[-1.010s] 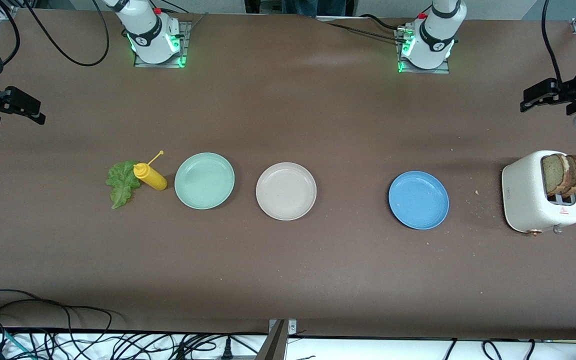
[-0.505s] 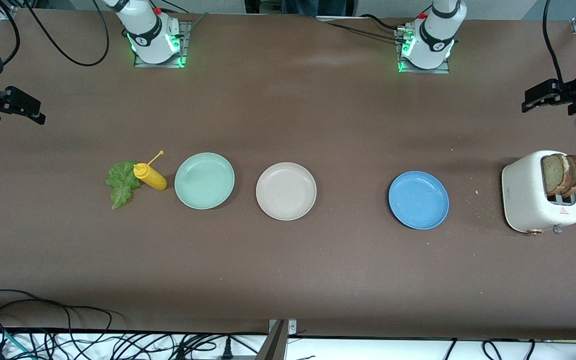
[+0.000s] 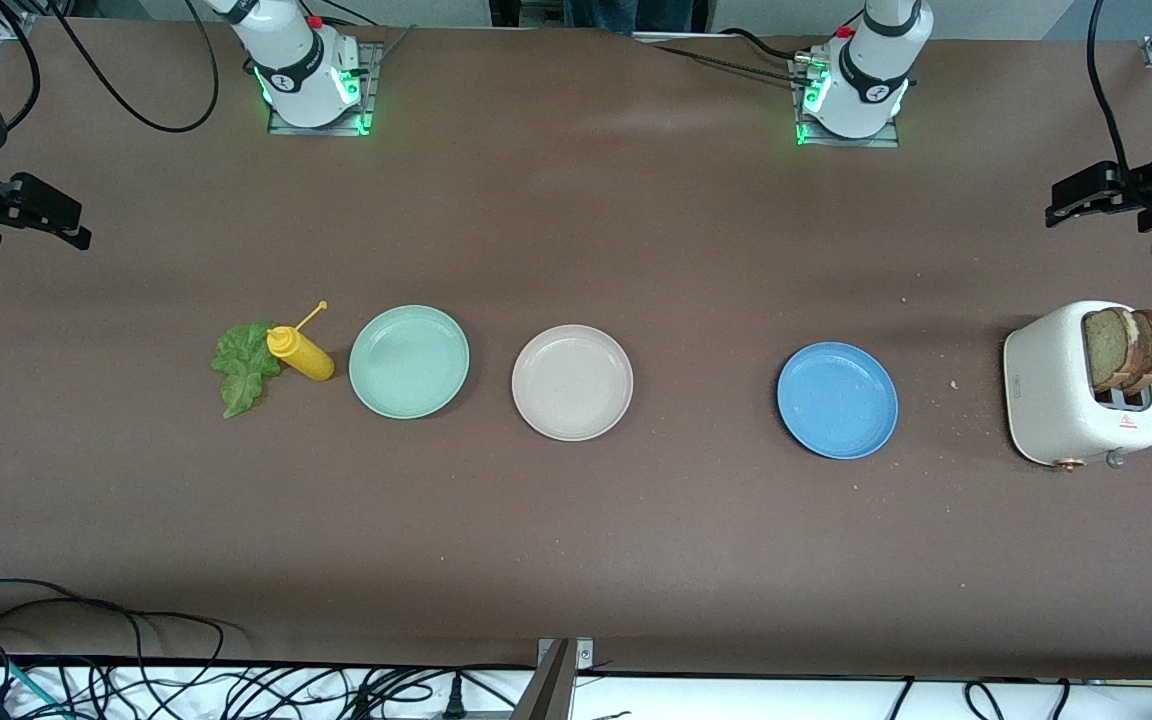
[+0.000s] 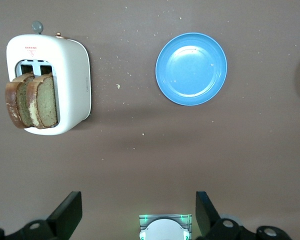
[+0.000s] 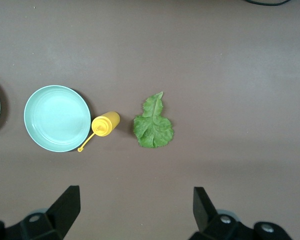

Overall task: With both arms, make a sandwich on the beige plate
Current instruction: 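Move the left gripper down to the bread slices in the toaster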

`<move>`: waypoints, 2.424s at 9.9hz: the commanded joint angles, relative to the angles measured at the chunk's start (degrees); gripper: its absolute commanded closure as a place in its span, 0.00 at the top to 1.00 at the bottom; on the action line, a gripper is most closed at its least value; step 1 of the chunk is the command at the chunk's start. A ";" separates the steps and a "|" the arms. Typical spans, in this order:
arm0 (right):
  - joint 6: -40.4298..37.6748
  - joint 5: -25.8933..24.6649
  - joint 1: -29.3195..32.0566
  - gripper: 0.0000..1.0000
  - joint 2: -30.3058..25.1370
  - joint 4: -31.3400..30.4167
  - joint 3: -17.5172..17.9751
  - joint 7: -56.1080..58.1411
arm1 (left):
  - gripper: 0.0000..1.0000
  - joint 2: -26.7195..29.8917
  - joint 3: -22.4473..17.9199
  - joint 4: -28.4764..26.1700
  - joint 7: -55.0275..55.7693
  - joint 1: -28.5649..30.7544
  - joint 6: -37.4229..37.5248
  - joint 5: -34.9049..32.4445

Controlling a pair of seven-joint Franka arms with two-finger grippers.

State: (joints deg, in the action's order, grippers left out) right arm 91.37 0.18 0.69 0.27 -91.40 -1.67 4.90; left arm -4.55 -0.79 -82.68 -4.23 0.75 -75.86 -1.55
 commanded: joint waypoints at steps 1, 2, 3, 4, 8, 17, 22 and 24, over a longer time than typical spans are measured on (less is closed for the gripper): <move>-0.23 0.44 0.28 1.00 -0.36 0.44 0.18 0.46 | 1.00 -0.63 -0.09 0.41 -0.52 0.30 0.19 -1.26; -0.23 0.44 0.28 1.00 -0.36 0.44 0.18 0.37 | 1.00 -0.89 -0.27 0.50 -0.52 0.39 0.10 -1.43; -0.23 0.44 0.28 1.00 -0.45 0.44 0.18 0.29 | 1.00 -1.07 -0.36 0.50 -0.52 0.39 0.10 -2.57; -0.23 0.44 0.28 1.00 -0.45 0.44 0.18 0.28 | 1.00 -1.77 -0.44 0.59 -0.78 0.39 0.01 -3.71; -0.32 0.44 0.28 1.00 -0.45 0.44 0.18 0.28 | 1.00 -3.00 -0.44 0.50 -1.22 2.23 -1.74 -4.51; -0.23 0.53 0.28 1.00 -0.45 0.44 0.18 0.28 | 1.00 -7.48 -0.44 -0.12 -9.01 7.58 -7.36 -6.45; -0.23 0.53 0.28 1.00 -0.45 0.44 0.18 0.28 | 1.00 -14.17 -0.44 -2.91 -13.08 14.08 -19.03 -5.83; -0.32 0.53 0.28 1.00 -0.45 0.44 0.18 0.28 | 1.00 -14.78 -0.44 -6.34 -13.00 14.89 -23.79 -5.57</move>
State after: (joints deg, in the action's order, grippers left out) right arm 91.45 0.18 0.67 0.27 -91.37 -1.68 4.90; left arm -19.94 -1.61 -86.59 -16.14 14.94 -96.88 -6.75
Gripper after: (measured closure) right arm 0.000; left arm 0.000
